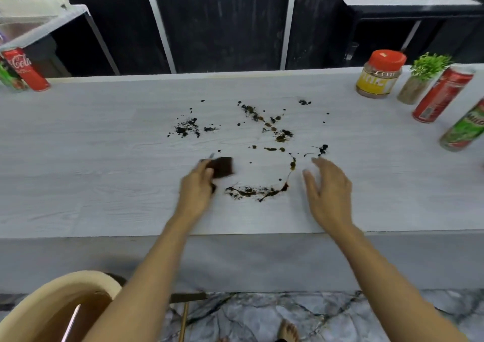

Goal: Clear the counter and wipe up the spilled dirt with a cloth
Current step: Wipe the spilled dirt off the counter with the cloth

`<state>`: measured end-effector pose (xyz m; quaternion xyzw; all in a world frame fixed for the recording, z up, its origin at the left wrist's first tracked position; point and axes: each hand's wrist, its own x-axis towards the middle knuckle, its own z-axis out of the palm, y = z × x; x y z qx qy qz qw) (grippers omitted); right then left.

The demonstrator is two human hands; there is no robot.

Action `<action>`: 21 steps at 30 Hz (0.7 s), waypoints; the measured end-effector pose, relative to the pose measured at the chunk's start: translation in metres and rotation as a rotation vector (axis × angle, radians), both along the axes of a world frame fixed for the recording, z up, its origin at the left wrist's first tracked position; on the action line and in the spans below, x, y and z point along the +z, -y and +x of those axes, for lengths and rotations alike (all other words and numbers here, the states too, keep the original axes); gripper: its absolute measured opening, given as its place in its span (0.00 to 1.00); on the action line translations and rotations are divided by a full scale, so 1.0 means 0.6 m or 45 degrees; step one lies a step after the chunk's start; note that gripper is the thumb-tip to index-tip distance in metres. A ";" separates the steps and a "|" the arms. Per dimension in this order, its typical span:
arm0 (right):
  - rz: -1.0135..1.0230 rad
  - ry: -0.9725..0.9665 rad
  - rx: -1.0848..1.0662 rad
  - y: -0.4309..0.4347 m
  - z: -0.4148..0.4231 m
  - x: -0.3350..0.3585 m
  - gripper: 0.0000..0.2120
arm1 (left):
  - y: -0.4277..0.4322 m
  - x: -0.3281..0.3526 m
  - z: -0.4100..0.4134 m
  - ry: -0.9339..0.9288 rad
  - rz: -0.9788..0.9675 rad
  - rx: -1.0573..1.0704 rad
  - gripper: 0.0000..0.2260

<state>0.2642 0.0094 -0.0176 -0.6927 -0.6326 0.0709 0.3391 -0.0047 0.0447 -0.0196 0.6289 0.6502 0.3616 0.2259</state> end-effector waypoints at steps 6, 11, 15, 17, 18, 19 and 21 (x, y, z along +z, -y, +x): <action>-0.486 0.393 -0.048 -0.085 0.127 -0.036 0.34 | -0.049 -0.032 -0.035 -0.535 -0.159 0.174 0.21; -0.477 0.411 0.011 -0.083 0.126 -0.044 0.36 | -0.041 -0.033 0.160 -0.511 -0.032 -0.093 0.21; -0.427 0.264 0.043 -0.087 0.132 -0.036 0.34 | -0.017 -0.002 0.195 -0.027 -0.043 -0.097 0.16; -0.308 0.156 0.041 -0.100 0.140 -0.032 0.31 | -0.020 0.012 0.148 0.072 -0.013 0.075 0.15; -0.260 0.130 0.045 -0.110 0.144 -0.030 0.30 | -0.024 0.013 0.113 0.041 0.029 0.170 0.15; -0.235 0.115 0.053 -0.121 0.146 -0.028 0.29 | -0.030 0.009 0.078 -0.027 0.032 0.255 0.15; -0.230 0.092 0.076 -0.141 0.148 -0.025 0.27 | -0.053 -0.007 0.033 -0.276 -0.095 0.357 0.18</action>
